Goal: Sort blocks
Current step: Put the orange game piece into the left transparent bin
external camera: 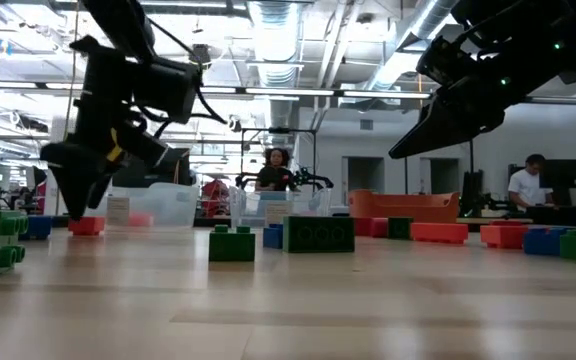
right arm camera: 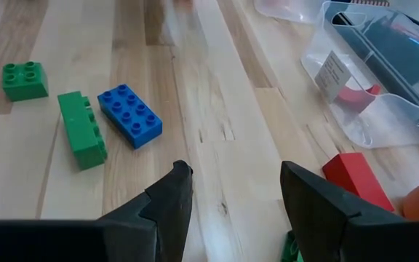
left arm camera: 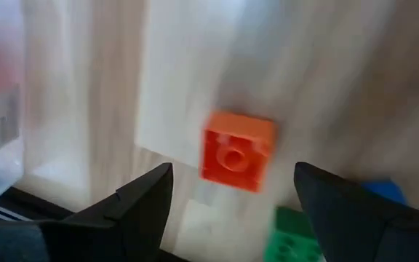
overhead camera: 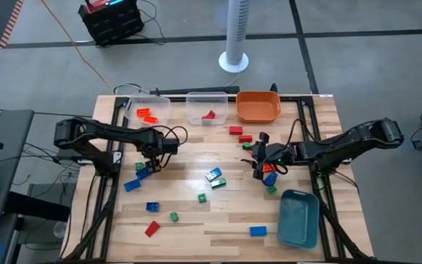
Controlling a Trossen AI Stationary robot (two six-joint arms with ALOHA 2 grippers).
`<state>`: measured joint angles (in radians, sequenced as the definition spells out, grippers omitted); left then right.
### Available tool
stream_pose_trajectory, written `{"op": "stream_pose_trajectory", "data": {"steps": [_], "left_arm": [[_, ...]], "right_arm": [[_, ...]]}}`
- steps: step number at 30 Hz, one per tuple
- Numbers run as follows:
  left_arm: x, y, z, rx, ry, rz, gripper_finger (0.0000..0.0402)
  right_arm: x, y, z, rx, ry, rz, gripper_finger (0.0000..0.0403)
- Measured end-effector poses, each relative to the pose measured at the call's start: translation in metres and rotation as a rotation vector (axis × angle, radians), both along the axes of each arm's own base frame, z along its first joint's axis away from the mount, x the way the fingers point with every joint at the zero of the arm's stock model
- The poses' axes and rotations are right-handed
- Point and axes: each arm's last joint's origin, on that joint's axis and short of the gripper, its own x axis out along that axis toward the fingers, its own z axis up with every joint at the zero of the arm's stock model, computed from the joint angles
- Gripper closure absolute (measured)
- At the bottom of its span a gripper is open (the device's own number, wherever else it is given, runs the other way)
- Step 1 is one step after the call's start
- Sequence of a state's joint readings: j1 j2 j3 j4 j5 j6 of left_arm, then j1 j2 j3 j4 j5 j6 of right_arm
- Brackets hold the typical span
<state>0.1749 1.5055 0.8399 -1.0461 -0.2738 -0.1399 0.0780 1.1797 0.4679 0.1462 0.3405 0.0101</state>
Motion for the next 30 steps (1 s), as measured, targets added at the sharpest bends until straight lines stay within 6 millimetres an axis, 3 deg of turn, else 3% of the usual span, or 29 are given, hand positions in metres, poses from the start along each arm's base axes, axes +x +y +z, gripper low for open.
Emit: {"op": "stream_pose_trajectory", "data": {"steps": [15, 19, 26, 30], "left_arm": [[-0.011, 0.019, -0.020, -0.101, -0.040, 0.001, 0.0125], [-0.010, 0.019, -0.020, -0.102, -0.046, 0.012, 0.0160], [-0.008, 0.019, -0.020, -0.104, -0.085, 0.095, 0.0267], [-0.007, 0.017, -0.019, -0.125, -0.117, 0.164, 0.0269]], "right_arm": [[0.000, 0.000, 0.000, -0.002, -0.004, 0.001, 0.0185], [0.001, -0.001, 0.001, -0.001, -0.016, -0.004, 0.0185], [0.001, 0.000, 0.001, 0.005, -0.011, -0.002, 0.0185], [0.001, 0.000, 0.001, 0.005, -0.015, -0.002, 0.0185]]}}
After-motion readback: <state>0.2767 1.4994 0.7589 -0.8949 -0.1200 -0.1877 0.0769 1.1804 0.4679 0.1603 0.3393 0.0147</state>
